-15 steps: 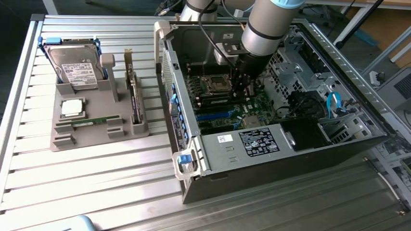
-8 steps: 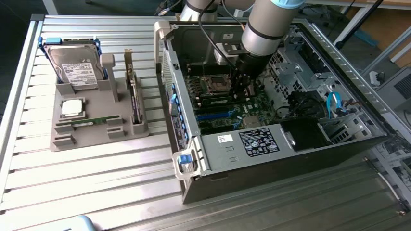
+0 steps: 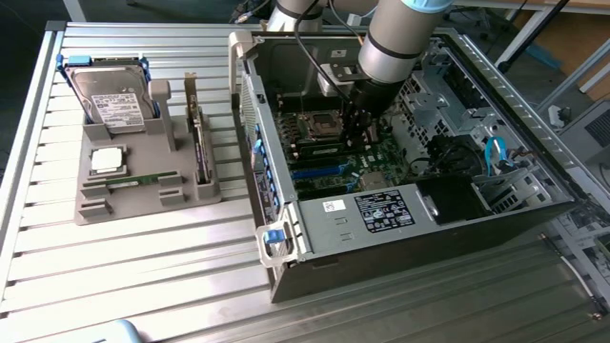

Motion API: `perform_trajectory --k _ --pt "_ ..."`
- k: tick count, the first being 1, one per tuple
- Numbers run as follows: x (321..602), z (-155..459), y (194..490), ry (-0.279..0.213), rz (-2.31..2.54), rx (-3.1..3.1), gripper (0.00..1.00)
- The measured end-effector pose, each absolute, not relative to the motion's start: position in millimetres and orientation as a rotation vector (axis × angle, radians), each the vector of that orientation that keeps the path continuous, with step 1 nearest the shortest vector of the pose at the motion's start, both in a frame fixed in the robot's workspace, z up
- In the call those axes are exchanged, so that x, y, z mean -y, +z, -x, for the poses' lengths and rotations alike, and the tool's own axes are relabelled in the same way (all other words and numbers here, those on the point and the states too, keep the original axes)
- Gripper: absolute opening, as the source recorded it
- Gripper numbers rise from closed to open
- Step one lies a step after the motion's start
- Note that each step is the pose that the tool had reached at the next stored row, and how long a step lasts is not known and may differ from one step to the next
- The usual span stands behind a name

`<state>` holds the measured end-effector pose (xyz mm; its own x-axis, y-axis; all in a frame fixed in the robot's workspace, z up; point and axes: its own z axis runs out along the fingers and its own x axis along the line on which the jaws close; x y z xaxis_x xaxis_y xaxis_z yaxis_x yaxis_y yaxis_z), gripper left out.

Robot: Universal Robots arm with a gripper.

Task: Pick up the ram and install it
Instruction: 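Insert the ram into the slot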

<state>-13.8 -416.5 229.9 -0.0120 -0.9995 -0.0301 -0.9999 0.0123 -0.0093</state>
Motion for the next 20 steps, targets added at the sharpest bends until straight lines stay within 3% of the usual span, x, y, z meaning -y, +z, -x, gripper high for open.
perform_trajectory --k 20 --pt "416.5 13.8 283.9 0.023 2.188 -2.215 0.26"
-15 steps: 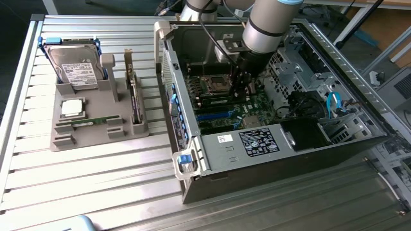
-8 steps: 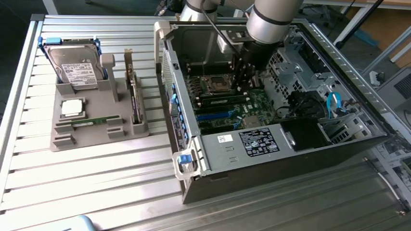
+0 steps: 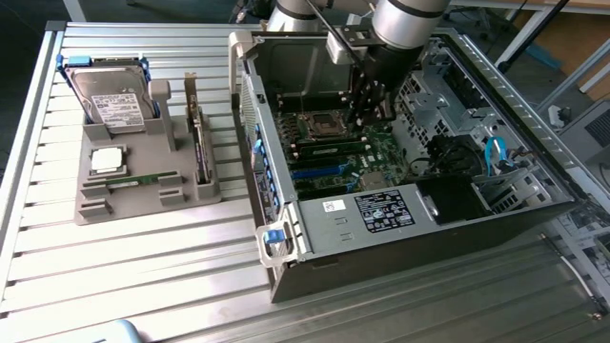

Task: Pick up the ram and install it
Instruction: 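Insert the ram into the slot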

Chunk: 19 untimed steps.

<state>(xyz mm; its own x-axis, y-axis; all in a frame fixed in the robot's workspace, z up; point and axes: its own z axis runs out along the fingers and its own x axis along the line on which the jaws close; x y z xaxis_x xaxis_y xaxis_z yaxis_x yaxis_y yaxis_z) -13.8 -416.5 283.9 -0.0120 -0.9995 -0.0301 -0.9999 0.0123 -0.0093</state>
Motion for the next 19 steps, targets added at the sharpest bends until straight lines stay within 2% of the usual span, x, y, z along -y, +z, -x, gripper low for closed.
perform_trajectory --k 19 --pt "416.5 13.8 323.3 0.023 2.188 -2.215 0.26"
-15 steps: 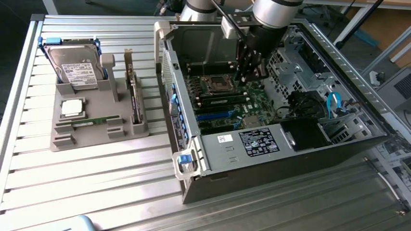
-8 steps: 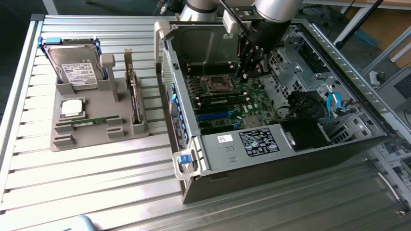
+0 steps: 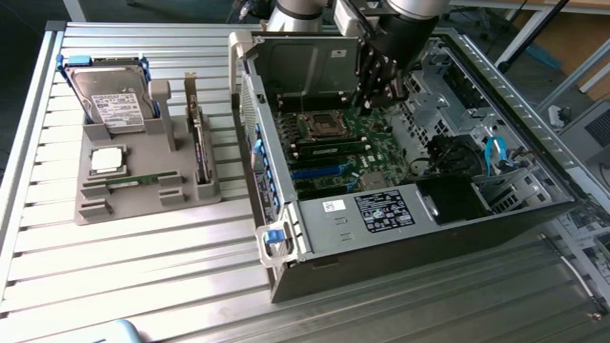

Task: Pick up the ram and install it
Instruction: 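Insert the ram into the slot, then press down the ram until it locks into place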

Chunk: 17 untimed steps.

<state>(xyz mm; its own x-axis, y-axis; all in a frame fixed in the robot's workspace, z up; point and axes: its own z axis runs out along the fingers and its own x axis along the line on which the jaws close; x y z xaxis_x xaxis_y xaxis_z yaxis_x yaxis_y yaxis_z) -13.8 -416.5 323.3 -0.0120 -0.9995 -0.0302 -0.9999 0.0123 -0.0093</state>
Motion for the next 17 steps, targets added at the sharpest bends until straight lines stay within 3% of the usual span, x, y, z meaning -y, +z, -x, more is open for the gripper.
perform_trajectory --k 17 --pt "416.5 13.8 328.0 0.023 2.188 -2.215 0.25"
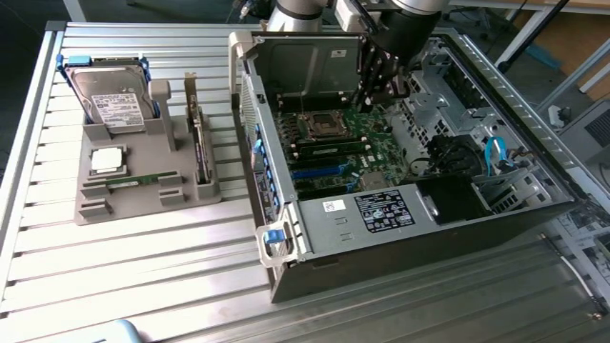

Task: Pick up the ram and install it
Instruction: 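Press down the ram until it locks into place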

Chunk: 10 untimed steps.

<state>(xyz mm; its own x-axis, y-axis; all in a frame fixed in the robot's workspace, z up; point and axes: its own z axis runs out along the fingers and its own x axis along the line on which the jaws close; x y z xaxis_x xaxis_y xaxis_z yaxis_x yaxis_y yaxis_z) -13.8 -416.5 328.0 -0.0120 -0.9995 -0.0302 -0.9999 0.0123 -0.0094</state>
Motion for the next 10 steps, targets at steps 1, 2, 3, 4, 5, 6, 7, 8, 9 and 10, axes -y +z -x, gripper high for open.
perform_trajectory --k 1,2,3,4,5,6,7,8,9,10 --pt "416.5 13.8 328.1 0.023 2.188 -2.215 0.18" --pt "416.5 13.8 328.1 0.023 2.188 -2.215 0.11" --pt "416.5 13.8 328.1 0.023 2.188 -2.215 0.11" --pt "416.5 13.8 328.1 0.023 2.188 -2.215 0.11" --pt "416.5 13.8 328.0 0.023 2.188 -2.215 0.11" --pt "416.5 13.8 328.1 0.023 2.188 -2.215 0.11" --pt "416.5 13.8 328.1 0.023 2.188 -2.215 0.11" --pt "416.5 13.8 328.1 0.023 2.188 -2.215 0.11" --pt "416.5 13.8 328.1 0.023 2.188 -2.215 0.11" --pt "416.5 13.8 328.1 0.023 2.188 -2.215 0.11"
